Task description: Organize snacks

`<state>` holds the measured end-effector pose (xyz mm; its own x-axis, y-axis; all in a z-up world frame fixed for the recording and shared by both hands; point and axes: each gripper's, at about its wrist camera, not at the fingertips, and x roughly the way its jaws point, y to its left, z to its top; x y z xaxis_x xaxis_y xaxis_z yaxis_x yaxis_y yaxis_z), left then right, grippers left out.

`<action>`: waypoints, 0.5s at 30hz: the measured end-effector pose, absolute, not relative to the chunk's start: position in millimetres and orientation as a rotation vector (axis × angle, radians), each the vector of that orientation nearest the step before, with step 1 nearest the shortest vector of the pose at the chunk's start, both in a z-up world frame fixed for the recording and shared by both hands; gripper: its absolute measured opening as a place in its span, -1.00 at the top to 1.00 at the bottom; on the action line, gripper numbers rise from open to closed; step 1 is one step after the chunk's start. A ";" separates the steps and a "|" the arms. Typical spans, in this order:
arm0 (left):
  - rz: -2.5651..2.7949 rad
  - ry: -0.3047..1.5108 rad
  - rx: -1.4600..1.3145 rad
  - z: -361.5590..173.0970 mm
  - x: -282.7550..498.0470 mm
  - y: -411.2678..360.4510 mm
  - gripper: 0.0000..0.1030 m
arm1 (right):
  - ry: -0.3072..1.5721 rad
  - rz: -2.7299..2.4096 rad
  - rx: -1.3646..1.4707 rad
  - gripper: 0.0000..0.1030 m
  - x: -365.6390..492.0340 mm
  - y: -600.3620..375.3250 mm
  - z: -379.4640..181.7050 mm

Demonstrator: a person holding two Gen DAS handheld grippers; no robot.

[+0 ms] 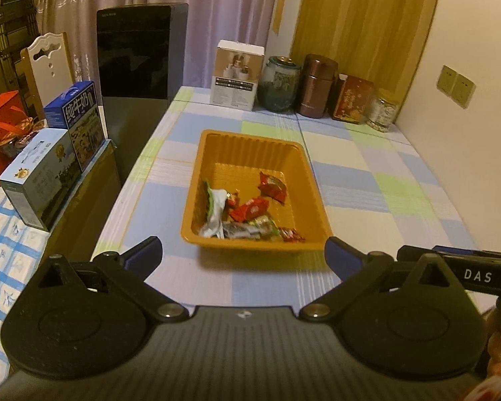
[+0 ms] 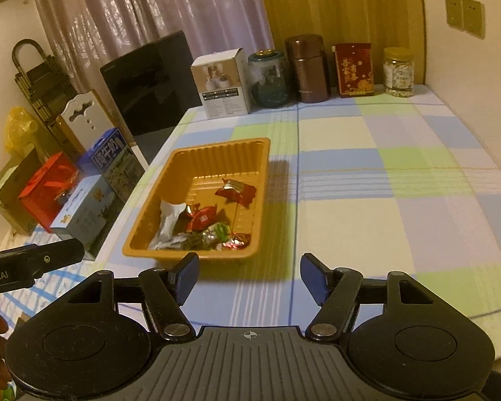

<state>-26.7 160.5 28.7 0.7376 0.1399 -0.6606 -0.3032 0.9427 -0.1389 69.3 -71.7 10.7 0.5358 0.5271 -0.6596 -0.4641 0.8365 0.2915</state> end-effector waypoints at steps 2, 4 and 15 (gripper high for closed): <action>0.245 0.710 -0.245 30.2 -34.6 155.6 -0.99 | 0.814 0.580 0.082 -0.37 62.6 -75.7 12.1; 0.254 0.718 -0.237 31.1 -41.8 151.1 -0.99 | 0.811 0.574 0.077 -0.40 54.5 -78.6 12.9; 0.267 0.718 -0.222 31.5 -71.0 134.1 -0.99 | 0.785 0.568 0.040 -0.47 23.7 -87.5 17.4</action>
<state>-71.0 134.1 31.5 0.7218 0.1645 -0.6723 -0.3155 0.9427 -0.1081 23.7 -87.5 17.4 0.5660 0.4974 -0.6574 -0.4682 0.8503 0.2402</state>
